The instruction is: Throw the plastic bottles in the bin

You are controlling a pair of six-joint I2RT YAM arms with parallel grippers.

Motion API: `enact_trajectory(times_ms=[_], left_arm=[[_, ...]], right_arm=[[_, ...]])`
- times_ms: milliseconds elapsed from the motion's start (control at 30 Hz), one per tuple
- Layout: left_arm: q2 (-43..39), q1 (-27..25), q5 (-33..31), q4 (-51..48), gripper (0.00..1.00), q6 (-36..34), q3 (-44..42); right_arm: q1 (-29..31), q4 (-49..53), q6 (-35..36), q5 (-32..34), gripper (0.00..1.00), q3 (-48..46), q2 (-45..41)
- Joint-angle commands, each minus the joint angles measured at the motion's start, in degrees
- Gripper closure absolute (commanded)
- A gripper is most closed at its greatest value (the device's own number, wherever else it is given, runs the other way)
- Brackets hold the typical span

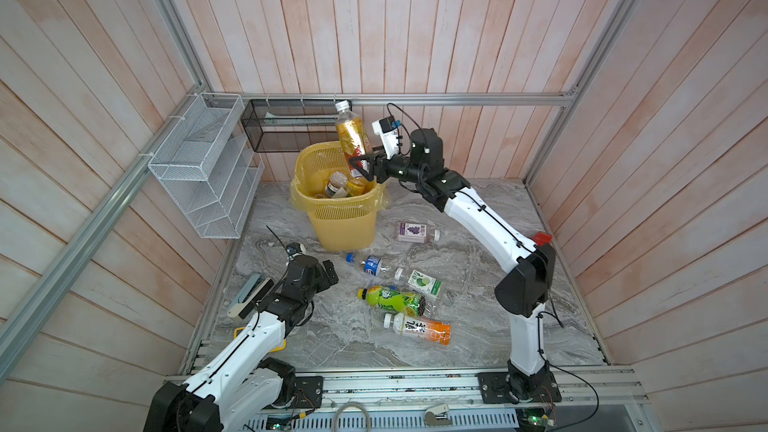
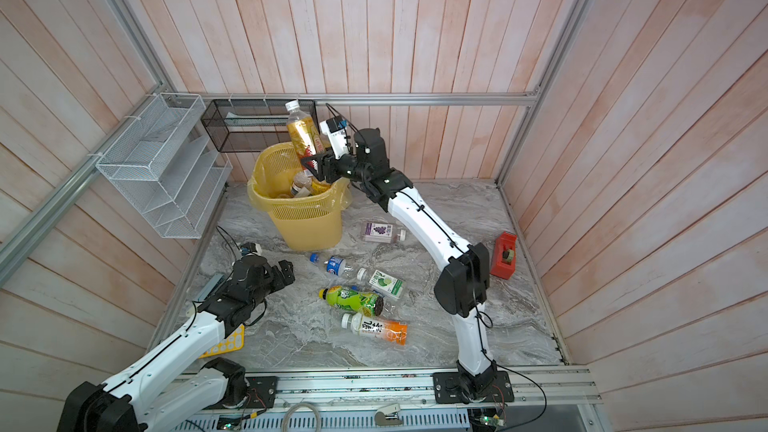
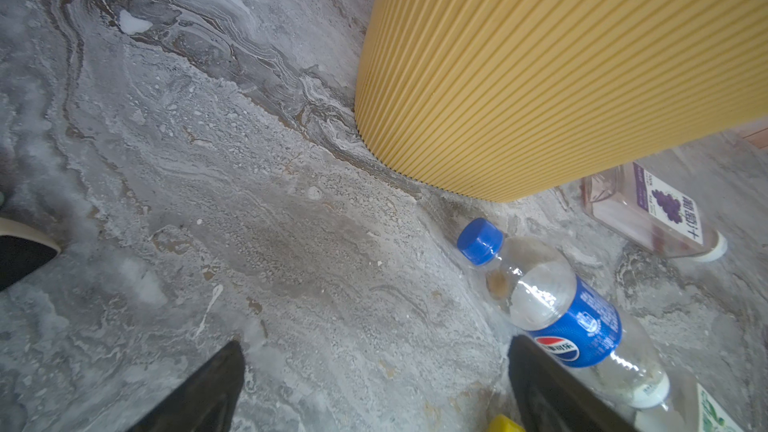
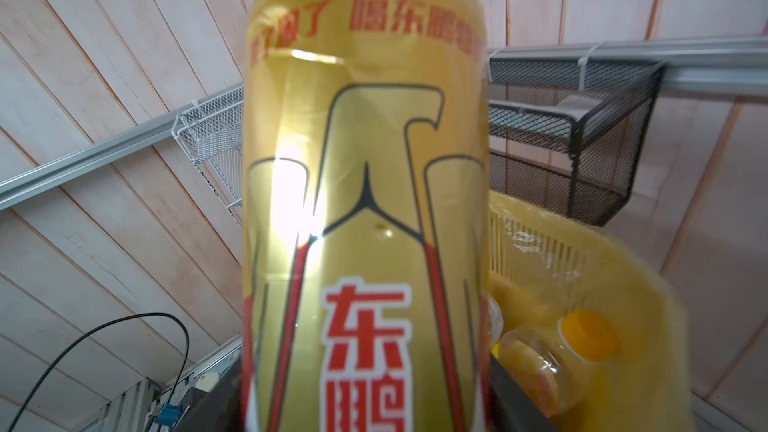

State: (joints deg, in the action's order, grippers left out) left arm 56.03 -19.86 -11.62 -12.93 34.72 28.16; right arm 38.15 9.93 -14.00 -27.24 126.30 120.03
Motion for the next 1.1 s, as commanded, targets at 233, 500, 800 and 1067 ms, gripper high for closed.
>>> enact_trajectory(times_ms=[233, 500, 800, 1067], left_arm=[[-0.7, 0.3, 0.2, -1.5, 0.00, -1.0, 0.2], [-0.1, 0.3, 0.5, -1.0, 0.00, -1.0, 0.5], [-2.1, -0.4, 2.8, 0.4, 0.00, -2.2, 0.3], [-3.1, -14.8, 0.4, 4.1, 0.00, -15.5, 2.0]], right_arm=[[-0.7, 8.2, 4.4, 12.3, 0.00, -1.2, -9.0], [-2.7, 5.7, 8.2, 20.3, 0.00, -14.8, -20.4], [-6.2, -2.2, 7.8, 21.8, 0.00, -44.1, -36.1], [-13.5, -7.0, 3.2, 22.2, 0.00, -65.5, -47.1]])
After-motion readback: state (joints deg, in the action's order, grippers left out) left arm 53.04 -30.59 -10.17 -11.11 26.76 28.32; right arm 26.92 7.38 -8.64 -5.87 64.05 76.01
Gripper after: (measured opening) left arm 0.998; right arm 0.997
